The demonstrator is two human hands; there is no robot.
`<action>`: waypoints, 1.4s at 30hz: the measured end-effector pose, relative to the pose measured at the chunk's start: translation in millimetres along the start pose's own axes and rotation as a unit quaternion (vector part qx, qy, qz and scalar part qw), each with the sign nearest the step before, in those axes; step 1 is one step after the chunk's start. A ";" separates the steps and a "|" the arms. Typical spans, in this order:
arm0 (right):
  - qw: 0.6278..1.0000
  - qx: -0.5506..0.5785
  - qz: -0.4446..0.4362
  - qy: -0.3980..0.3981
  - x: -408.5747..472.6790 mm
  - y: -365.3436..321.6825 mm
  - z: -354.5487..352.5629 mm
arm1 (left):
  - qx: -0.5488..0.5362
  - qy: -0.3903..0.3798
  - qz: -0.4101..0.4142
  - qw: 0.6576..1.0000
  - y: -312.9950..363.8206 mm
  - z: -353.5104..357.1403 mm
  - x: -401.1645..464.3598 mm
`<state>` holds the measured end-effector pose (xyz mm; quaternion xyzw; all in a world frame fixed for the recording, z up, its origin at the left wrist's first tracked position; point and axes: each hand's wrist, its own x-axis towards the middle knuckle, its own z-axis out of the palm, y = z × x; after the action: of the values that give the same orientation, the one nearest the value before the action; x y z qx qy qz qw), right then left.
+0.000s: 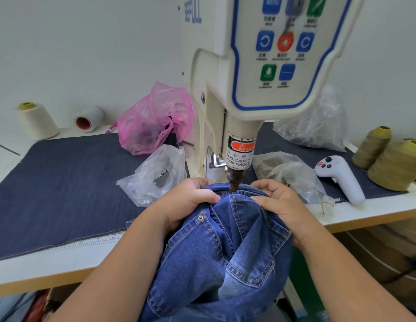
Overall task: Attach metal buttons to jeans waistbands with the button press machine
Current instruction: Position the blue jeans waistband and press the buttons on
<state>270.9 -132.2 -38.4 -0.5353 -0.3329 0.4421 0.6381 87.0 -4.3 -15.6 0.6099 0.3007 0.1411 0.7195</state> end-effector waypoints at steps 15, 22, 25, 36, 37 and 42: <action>1.000 0.003 0.006 -0.006 0.5 -1.7 0.7 | 0.011 0.005 -0.016 1.000 3.8 2.3 -2.0; 1.000 0.000 0.012 -0.010 1.1 -1.7 0.2 | 0.014 0.003 -0.020 1.000 5.6 3.1 -3.1; 1.000 0.004 0.013 -0.012 0.8 -1.8 -0.2 | 0.017 0.000 -0.022 1.000 6.2 3.1 -4.0; 1.000 0.000 0.012 -0.013 3.5 0.2 -2.5 | 0.004 -0.004 -0.028 1.000 6.1 3.0 -3.7; 1.000 0.001 0.011 -0.013 3.6 0.2 -2.5 | 0.003 -0.003 -0.029 1.000 6.2 2.8 -3.6; 1.000 0.007 0.011 -0.011 3.1 -0.1 -1.7 | 0.001 -0.005 -0.025 1.000 7.2 3.9 -4.1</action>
<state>273.7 -130.0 -38.8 -0.5295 -0.3310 0.4573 0.6332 87.4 -8.1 -7.3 0.6037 0.3126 0.1192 0.7236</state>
